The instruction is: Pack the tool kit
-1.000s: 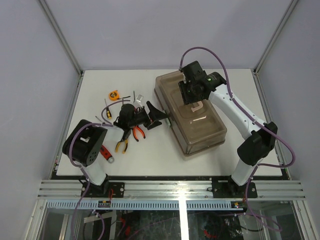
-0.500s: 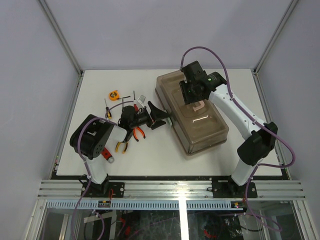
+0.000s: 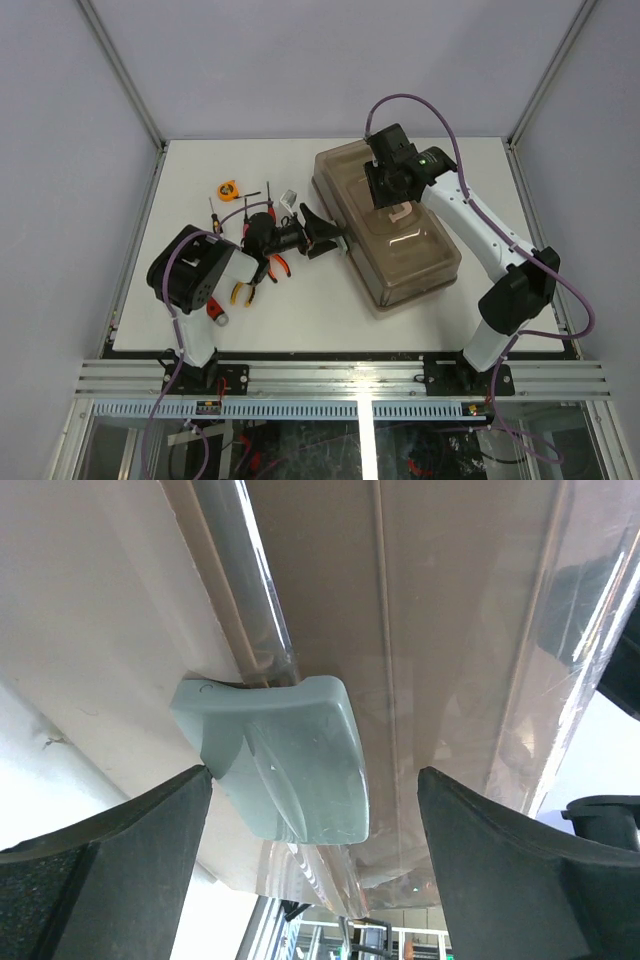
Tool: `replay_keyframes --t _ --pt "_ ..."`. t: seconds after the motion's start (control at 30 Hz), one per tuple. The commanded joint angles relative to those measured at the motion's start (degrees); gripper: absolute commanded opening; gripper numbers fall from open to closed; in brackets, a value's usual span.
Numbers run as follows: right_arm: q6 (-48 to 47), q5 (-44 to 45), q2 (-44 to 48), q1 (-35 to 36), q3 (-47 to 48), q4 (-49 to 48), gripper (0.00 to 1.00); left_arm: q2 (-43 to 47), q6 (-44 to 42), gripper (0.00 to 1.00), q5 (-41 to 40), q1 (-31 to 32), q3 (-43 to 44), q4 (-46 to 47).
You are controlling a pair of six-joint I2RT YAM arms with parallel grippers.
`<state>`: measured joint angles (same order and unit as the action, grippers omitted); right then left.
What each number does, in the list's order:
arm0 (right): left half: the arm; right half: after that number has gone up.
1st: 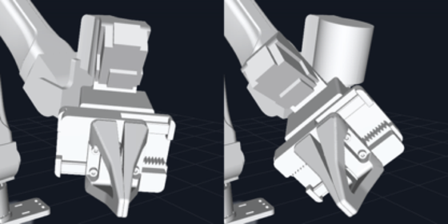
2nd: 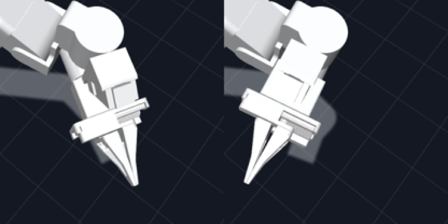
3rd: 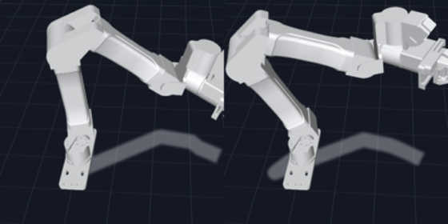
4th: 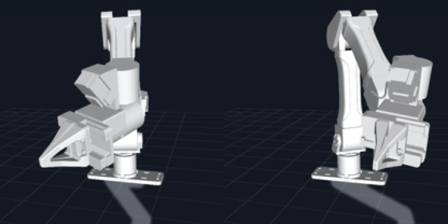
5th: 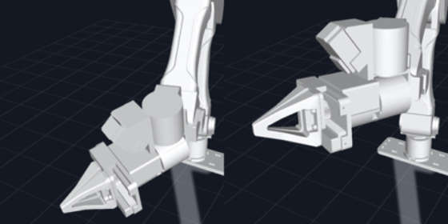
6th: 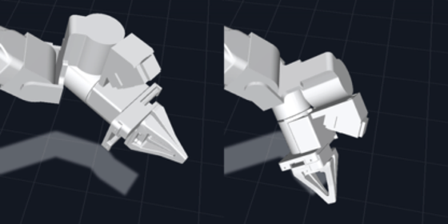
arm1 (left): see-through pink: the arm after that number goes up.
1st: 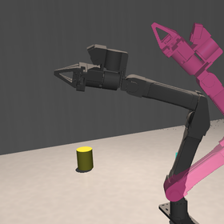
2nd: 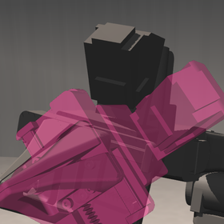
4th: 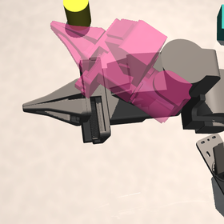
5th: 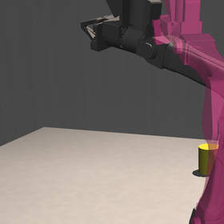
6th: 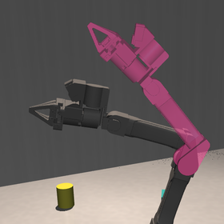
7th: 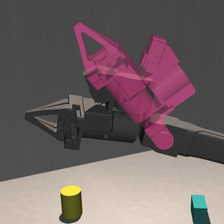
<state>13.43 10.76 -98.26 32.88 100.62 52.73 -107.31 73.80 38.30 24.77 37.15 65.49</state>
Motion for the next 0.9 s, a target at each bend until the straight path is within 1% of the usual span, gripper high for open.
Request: replay_keyframes --t 0.0,0.13,0.2,0.4,0.43,0.53,0.63,0.87 --pt "0.53 -3.99 0.04 0.95 -3.27 6.42 0.38 -0.78 0.56 0.79 -0.94 1.58 2.15 4.89" --pt "0.52 -4.41 0.18 0.98 -4.0 6.51 0.36 -1.08 0.56 0.75 -0.93 1.7 2.04 5.36" --pt "0.58 -4.52 0.2 0.95 -4.11 6.53 0.35 -1.7 0.65 0.69 -0.73 1.68 2.33 5.7" --pt "0.44 -4.52 -0.16 0.96 -3.54 7.61 0.34 -4.1 1.03 0.69 -0.42 1.68 2.95 7.99" --pt "0.44 -4.59 -0.32 0.95 -3.43 7.84 0.34 -4.52 1.09 0.66 -0.42 1.68 3.01 8.4" --pt "0.25 -4.55 -0.55 0.95 -3.16 8.18 0.34 -5.41 1.4 0.53 -0.34 1.68 3.21 9.15" --pt "0.03 -4.48 -1.07 0.95 -2.58 8.64 0.34 -5.64 1.54 0.43 -0.18 1.69 3.43 9.34" --pt "-0.09 -4.92 -1.72 0.96 -2.5 8.45 0.34 -4.43 1.06 0.19 0.06 1.68 3.1 7.14"
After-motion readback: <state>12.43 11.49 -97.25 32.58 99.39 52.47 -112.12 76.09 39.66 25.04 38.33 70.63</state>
